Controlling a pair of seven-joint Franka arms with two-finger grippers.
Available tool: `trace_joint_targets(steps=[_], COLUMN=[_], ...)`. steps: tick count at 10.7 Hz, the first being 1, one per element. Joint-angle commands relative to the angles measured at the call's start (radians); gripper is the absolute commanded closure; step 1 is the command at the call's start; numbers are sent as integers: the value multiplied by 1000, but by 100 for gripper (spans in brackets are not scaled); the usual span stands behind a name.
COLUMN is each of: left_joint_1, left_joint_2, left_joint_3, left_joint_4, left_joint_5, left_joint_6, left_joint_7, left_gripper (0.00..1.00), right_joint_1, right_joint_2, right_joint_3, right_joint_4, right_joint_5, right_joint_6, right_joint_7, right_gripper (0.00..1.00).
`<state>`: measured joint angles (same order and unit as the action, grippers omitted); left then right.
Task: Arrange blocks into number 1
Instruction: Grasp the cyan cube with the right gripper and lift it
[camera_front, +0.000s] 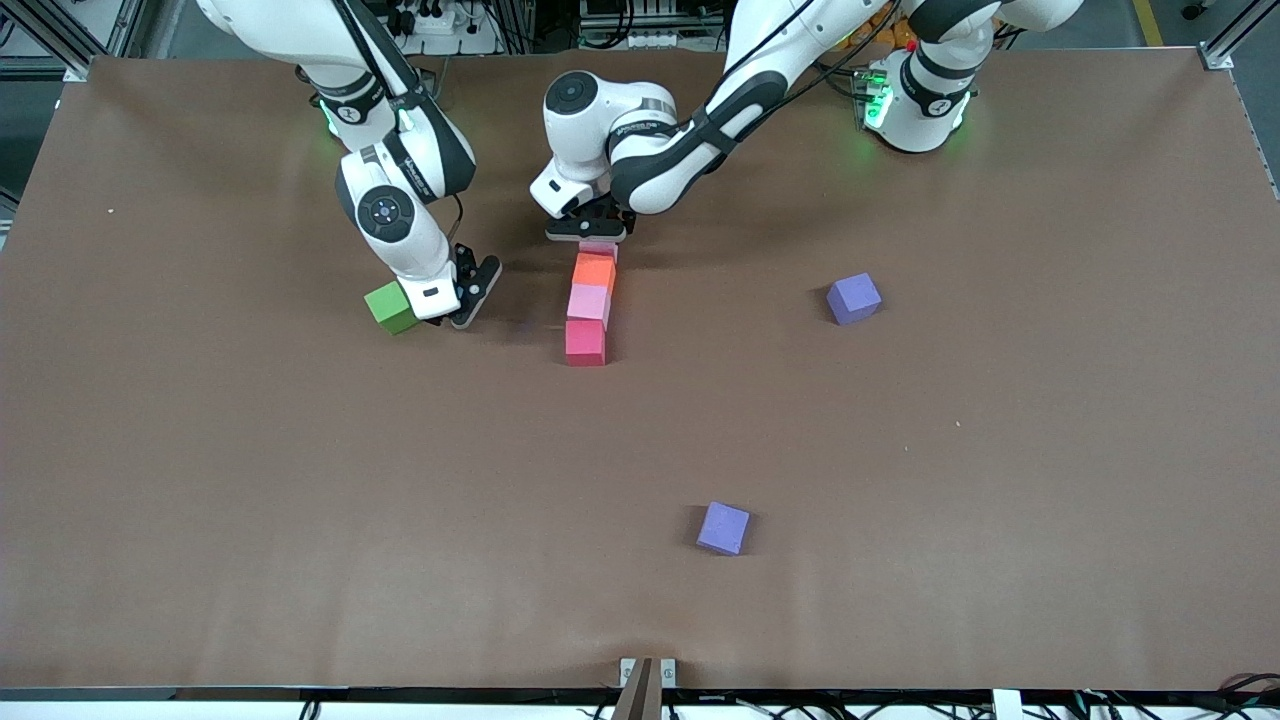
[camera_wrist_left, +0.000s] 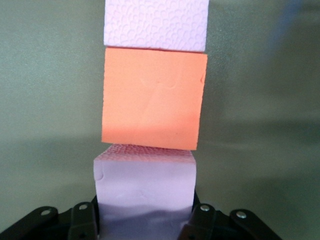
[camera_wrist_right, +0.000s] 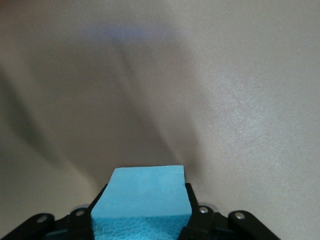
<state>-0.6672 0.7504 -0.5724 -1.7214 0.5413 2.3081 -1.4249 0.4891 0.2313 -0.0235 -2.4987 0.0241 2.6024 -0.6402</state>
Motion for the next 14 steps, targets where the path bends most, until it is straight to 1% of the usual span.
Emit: trace_joint_targets(steps=[1,2,5,6,7,8,11,14], left_joint_1=[-17,-17,-17,-17,-14,-15,-11,-2], left_joint_2=[18,18,18,20,18,18,3,-54], left_joint_3=[12,17,19,20,20,22,20,11], left_joint_4=[37,39,43,45,45,43,42,42], left_joint_5=[25,26,26,23,25,25,14,-3], left_joint_6=[-16,-16,-16,-16,-16,-16,-28,-136], left_joint_7=[12,14,14,24,37,37,23,23], left_gripper=[100,100,100,82,1,0,0,0], right_joint_1=[-44,-64,-101,-103,-99,-93,-73,-49], right_joint_2=[-21,-21,9,51,83,109,198,249], right_joint_3=[2,2,1,1,1,2,4,5], right_joint_4=[20,74,317,410,488,541,655,742], right_joint_5=[-4,2,23,25,25,36,158,212], right_joint_6=[-27,-89,-305,-370,-422,-432,-429,-429], right_joint_7=[-7,-7,11,34,74,124,233,361], right_gripper=[100,100,100,100,100,100,100,100])
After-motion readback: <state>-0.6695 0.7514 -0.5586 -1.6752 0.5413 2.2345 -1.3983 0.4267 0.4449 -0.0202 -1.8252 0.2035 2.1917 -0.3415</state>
